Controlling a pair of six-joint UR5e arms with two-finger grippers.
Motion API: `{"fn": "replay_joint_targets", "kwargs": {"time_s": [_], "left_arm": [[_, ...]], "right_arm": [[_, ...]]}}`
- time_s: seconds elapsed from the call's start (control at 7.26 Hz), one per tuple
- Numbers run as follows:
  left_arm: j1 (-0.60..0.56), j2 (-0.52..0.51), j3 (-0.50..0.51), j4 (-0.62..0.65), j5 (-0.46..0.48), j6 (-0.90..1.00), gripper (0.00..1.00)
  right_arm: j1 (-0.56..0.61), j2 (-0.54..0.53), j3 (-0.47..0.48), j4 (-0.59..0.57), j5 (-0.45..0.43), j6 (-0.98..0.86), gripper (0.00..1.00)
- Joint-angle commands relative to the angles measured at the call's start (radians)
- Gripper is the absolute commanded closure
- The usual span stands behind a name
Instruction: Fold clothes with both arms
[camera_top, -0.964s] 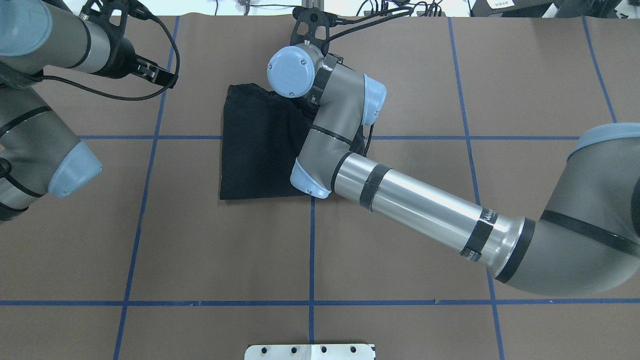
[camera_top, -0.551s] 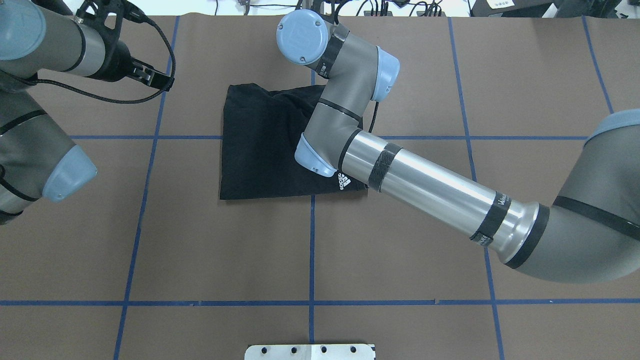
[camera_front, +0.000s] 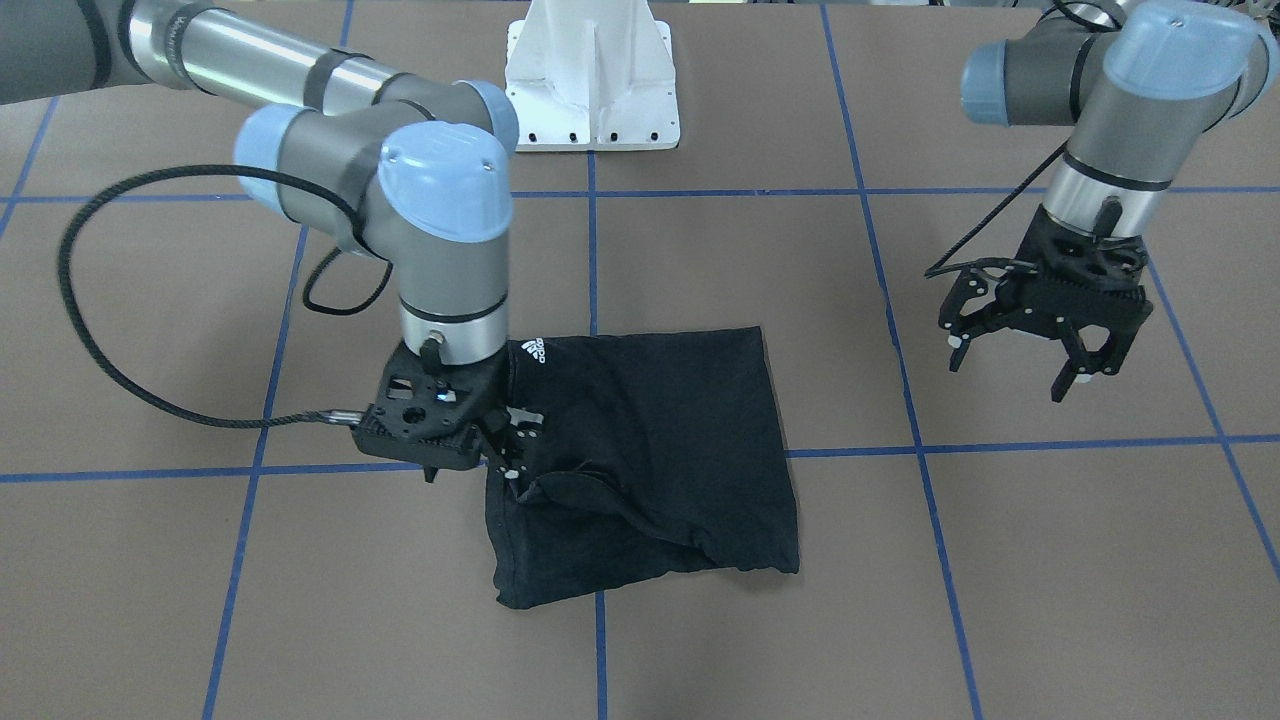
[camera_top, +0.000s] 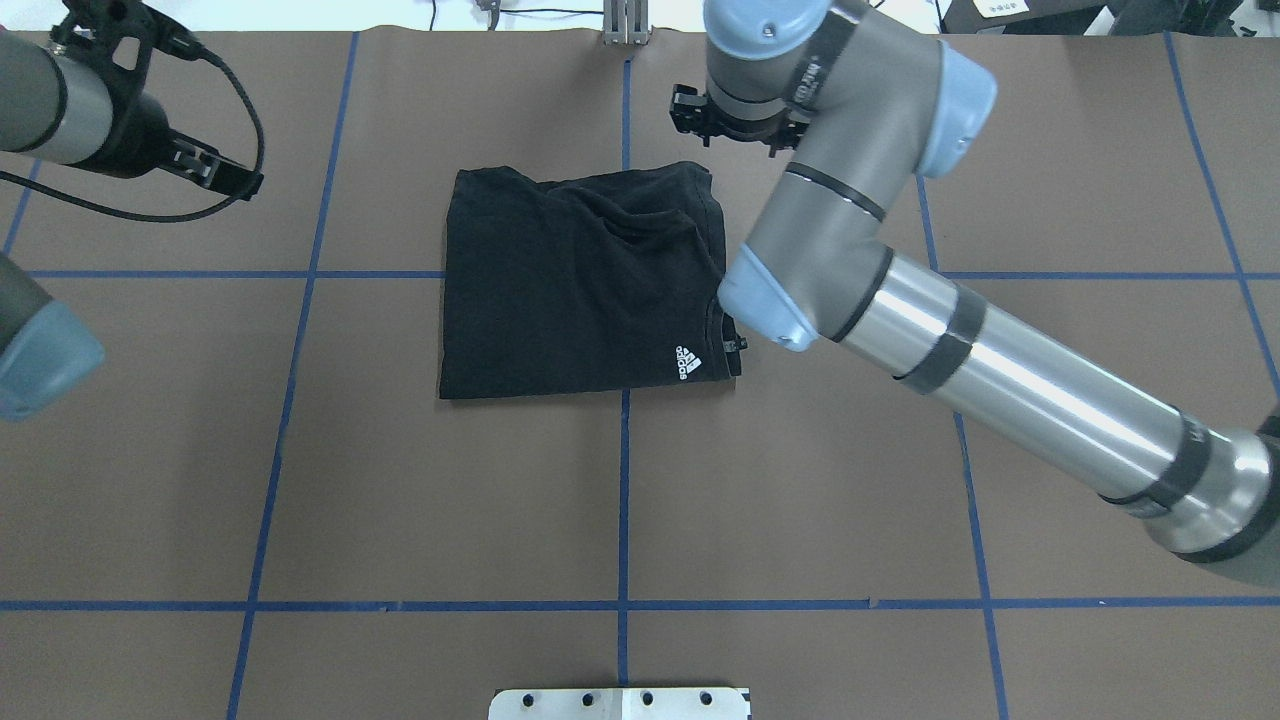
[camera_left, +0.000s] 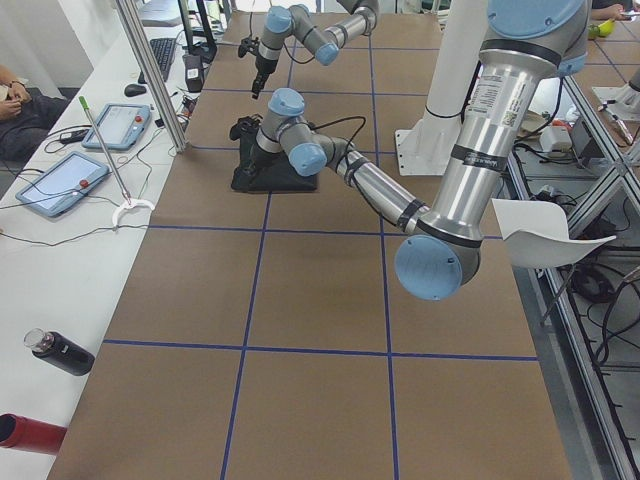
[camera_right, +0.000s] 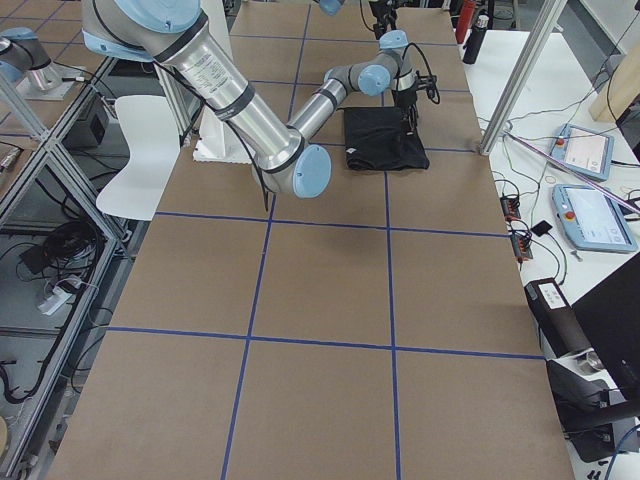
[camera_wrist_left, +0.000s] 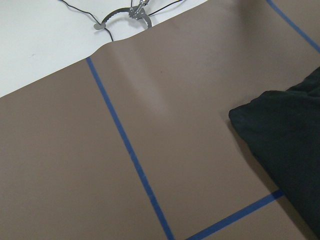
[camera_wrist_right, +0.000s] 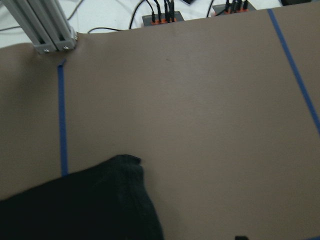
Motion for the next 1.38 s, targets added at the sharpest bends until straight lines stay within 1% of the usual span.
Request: {"fn": "replay_joint_targets", "kwargs": {"time_s": [0.0,0.14,0.28,0.41,0.55,0.69,0.83,0.96,1.1,1.24], "left_arm": [[-0.176,0.095,-0.023,0.075,-0.146,0.239,0.0],[-0.269,0.13,-0.014,0.088,-0.216,0.294,0.0],[-0.307,0.149,0.003,0.129,-0.264,0.308,0.0],[-0.351,0.223,0.008,0.143,-0.271,0.308,0.0],[-0.391,0.247,0.011,0.146,-0.271,0.31,0.0],[-0.395,0.289,0.016,0.143,-0.274,0.31,0.0],[-0.419,0.313,0.031,0.15,-0.292,0.31,0.0],[-0.434,0.378,0.022,0.143,-0.382,0.31,0.0],[-0.439,0.432,0.019,0.149,-0.399,0.31,0.0],[-0.441,0.478,0.013,0.147,-0.401,0.31,0.0]], "right_arm": [[0.097,-0.224,0.328,-0.18,0.114,-0.219,0.0],[0.152,-0.321,0.42,-0.207,0.157,-0.342,0.0],[0.227,-0.414,0.462,-0.196,0.222,-0.46,0.0],[0.318,-0.462,0.466,-0.198,0.309,-0.608,0.0],[0.411,-0.536,0.463,-0.198,0.378,-0.728,0.0],[0.497,-0.614,0.458,-0.196,0.453,-0.842,0.0],[0.568,-0.701,0.458,-0.196,0.468,-0.977,0.0],[0.65,-0.784,0.443,-0.196,0.471,-1.068,0.0],[0.707,-0.862,0.415,-0.187,0.469,-1.16,0.0],[0.761,-0.915,0.36,-0.172,0.471,-1.235,0.0]]}}
